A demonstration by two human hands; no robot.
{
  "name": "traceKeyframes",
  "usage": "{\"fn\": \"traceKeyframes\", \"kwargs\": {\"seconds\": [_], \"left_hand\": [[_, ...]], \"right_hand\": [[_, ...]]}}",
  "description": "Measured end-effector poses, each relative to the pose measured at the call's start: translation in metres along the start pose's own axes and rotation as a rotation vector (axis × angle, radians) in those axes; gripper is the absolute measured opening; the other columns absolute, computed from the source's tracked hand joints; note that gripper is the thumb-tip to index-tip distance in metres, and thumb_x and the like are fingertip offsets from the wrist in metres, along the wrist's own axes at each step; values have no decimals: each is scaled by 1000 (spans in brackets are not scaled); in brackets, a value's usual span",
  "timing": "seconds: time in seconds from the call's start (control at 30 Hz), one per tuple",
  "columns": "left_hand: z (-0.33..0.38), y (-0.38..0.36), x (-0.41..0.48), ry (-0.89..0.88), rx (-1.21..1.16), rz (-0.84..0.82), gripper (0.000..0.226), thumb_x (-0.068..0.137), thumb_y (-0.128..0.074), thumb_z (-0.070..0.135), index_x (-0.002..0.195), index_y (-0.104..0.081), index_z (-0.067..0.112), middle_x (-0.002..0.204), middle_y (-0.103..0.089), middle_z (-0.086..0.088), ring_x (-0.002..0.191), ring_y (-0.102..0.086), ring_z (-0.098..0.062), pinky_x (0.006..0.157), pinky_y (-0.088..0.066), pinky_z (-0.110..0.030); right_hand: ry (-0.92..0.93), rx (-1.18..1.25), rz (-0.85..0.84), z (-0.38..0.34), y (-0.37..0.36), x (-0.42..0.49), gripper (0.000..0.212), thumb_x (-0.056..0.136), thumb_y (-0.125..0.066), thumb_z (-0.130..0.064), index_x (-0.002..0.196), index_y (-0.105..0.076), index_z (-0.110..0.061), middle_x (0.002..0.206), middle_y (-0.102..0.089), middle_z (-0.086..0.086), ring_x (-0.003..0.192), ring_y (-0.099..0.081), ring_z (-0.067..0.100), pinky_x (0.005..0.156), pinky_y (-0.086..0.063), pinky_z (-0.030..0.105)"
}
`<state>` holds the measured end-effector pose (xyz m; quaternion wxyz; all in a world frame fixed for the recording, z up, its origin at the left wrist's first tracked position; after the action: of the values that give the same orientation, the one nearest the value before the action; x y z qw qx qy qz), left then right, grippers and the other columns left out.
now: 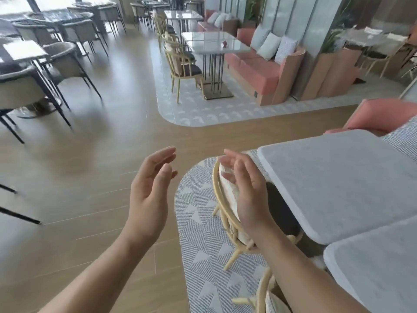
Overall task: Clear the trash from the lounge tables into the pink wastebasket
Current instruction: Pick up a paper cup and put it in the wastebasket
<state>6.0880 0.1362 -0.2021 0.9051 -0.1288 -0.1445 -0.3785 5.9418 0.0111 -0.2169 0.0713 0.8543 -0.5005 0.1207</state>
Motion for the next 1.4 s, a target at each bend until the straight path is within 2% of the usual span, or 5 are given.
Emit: {"fn": "traceKeyframes", "kwargs": {"seconds": [0.17, 0.4, 0.7, 0.9, 1.4], "left_hand": [[-44, 20, 109, -12, -16, -8, 28, 97, -53, 46, 118, -72, 48, 135, -70, 10, 136, -60, -16, 102, -52, -41], [-111, 71, 280, -12, -27, -33, 35, 94, -53, 46, 122, -69, 33, 129, -71, 13, 133, -61, -13, 103, -54, -40], [-169, 106, 504, -2, -23, -106, 38, 93, -53, 45, 124, -68, 28, 132, -71, 10, 131, -62, -11, 105, -54, -43], [-239, 78, 632, 17, -17, -164, 38, 94, -54, 46, 125, -67, 30, 132, -71, 10, 129, -63, -11, 104, -54, -43], [-382, -68, 990, 18, -1, -162, 45, 93, -54, 49, 129, -67, 25, 131, -71, 8, 126, -64, -9, 107, -53, -43]], "right_hand": [[16, 25, -20, 35, -54, 103, 52, 100, -43, -65, 130, -68, -30, 122, -73, -11, 120, -66, 14, 108, -52, 53], [65, 46, 37, 80, -150, 261, 44, 100, -46, -60, 126, -68, -32, 123, -73, -11, 123, -67, 14, 107, -54, 51], [73, 16, 115, 119, -229, 454, 56, 102, -45, -61, 133, -66, -20, 125, -72, -12, 126, -65, 11, 107, -56, 47], [63, 2, 184, 170, -234, 580, 69, 95, -48, -79, 132, -67, -24, 123, -73, -12, 124, -66, 13, 105, -56, 46], [70, -46, 146, 272, -185, 988, 52, 97, -46, -78, 128, -67, -43, 122, -72, -11, 112, -68, 15, 103, -54, 58]]}}
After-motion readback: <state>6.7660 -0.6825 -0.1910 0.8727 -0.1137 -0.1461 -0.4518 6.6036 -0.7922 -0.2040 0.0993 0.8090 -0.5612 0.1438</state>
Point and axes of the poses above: each hand's wrist, its own x-axis towards the middle knuckle, its own y-axis out of the back of the hand, z = x × y, the point moved 1 cm from there along x, towards the middle knuckle
